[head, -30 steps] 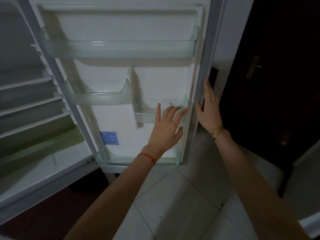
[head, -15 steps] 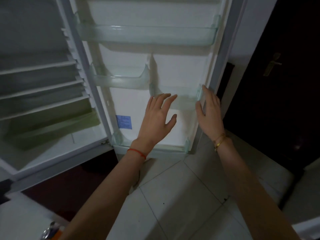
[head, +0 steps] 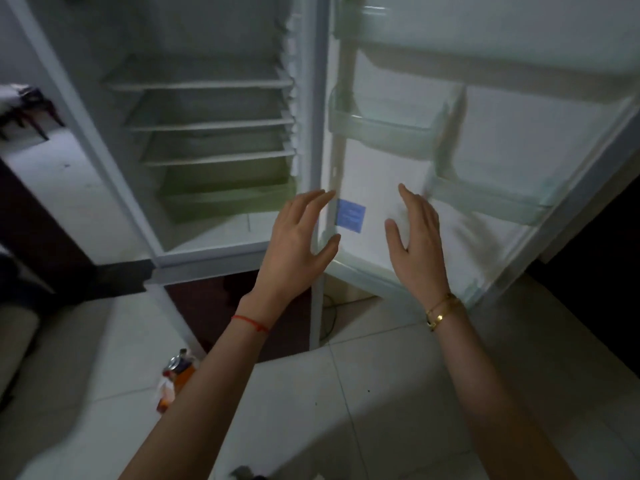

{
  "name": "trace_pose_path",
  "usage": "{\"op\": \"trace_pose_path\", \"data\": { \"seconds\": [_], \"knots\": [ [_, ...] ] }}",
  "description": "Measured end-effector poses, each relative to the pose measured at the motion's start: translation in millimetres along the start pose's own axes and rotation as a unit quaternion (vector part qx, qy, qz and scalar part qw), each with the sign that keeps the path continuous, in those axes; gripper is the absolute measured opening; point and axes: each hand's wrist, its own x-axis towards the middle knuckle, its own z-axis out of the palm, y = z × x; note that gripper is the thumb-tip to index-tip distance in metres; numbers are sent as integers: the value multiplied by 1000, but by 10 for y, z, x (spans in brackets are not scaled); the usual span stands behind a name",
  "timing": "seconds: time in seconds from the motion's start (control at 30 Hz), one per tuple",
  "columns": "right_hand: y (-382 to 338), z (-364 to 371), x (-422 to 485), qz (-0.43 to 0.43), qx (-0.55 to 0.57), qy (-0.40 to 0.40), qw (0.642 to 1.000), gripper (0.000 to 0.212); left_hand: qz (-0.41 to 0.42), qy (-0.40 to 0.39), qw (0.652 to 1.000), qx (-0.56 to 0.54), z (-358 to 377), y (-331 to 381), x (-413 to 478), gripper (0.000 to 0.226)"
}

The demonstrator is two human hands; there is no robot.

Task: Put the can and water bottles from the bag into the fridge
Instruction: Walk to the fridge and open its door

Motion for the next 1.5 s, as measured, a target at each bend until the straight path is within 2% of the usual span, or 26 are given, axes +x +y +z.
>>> {"op": "trace_pose_path", "data": {
  "seconds": [0.27, 0.53, 0.7, 0.93, 1.17, 1.33, 1.5],
  "knots": [
    [-886, 1155, -153, -25, 58, -96, 993, 51, -107, 21, 993, 45, -983, -838, -607, 59],
    [-1728, 2182, -181, -61, 91, -153, 982, 52, -188, 26, 978, 86, -1944, -1691, -1186, 60],
    [-2082, 2778, -283, -64, 122, -190, 972, 52, -256, 12, 959, 120, -2303, -2171, -1546, 58],
    [-2181, 3529, -479, -41, 125, -290, 948, 53, -382, -15, 917, 115, -2451, -2799, -1991, 53],
    [-2051, 4272, -514, -18, 120, -415, 902, 51, -487, -28, 867, 106, -2279, -3550, -2290, 49],
    [-1997, 4816, -444, 26, 100, -538, 837, 52, -573, -12, 817, 67, -2091, -4002, -2406, 47],
    [-2100, 5390, -408, 9, 78, -610, 788, 49, -627, 2, 778, 49, -1963, -4452, -2559, 47]
  ]
}}
